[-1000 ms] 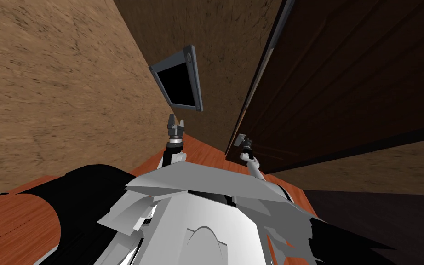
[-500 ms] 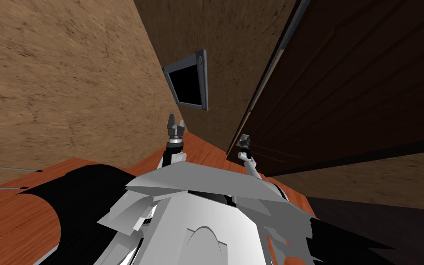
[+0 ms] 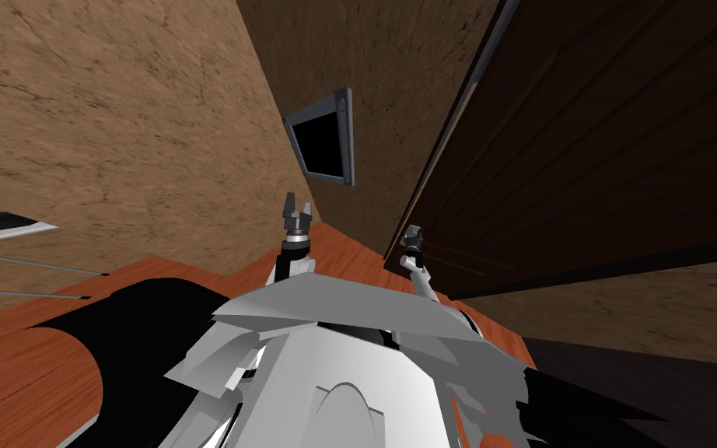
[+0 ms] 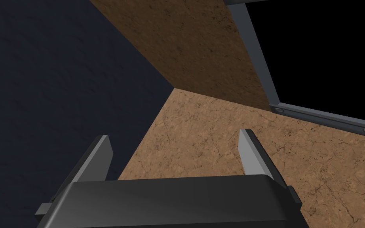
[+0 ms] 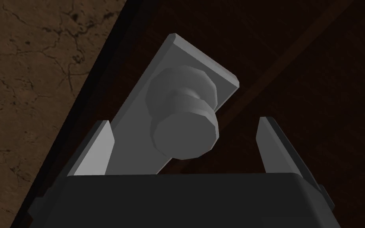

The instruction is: Pull the door open

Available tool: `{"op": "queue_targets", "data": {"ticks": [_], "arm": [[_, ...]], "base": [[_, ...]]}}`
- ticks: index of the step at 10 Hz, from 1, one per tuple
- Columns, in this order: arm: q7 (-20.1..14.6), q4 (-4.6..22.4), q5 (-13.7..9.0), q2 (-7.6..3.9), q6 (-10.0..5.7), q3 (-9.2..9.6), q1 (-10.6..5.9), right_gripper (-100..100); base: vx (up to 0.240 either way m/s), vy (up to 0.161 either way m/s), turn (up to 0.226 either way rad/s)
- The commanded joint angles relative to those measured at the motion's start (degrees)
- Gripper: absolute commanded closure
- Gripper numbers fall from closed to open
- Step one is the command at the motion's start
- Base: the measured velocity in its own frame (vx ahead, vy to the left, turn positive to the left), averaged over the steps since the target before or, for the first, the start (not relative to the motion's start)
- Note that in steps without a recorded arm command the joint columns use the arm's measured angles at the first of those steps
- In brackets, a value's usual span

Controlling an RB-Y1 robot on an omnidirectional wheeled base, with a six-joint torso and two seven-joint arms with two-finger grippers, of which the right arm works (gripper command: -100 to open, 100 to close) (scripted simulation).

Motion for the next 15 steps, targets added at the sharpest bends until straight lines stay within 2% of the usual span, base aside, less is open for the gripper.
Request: {"op": "queue_targets", "data": {"ticks": [1, 2, 5, 6, 11, 14, 15], "arm": [[-2.9, -0.3, -2.1, 0.76, 0.08, -0.31, -0.15, -100], [-3.3, -0.3, -2.1, 0.76, 0.08, -0.31, -0.15, -100], [-8.5, -0.8, -6.0, 2.21, 0.23, -0.89, -0.39, -100], [-9.1, -0.8, -6.0, 2.21, 0.23, -0.89, -0.39, -100], [-16.8, -1.6, -11.2, 4.22, 0.44, -1.67, -0.71, -100], [-19.8, -1.9, -13.3, 5.05, 0.52, -1.98, -0.84, -100], [-19.0, -1.8, -12.8, 4.85, 0.51, -1.91, -0.8, -100]], "base": [[-0.092, -0.023, 0.116], [-0.069, -0.028, 0.041], [-0.081, -0.046, 0.094], [-0.067, -0.024, 0.022], [-0.089, -0.033, 0.077], [-0.084, -0.027, 0.047], [-0.031, -0.009, 0.008]]}}
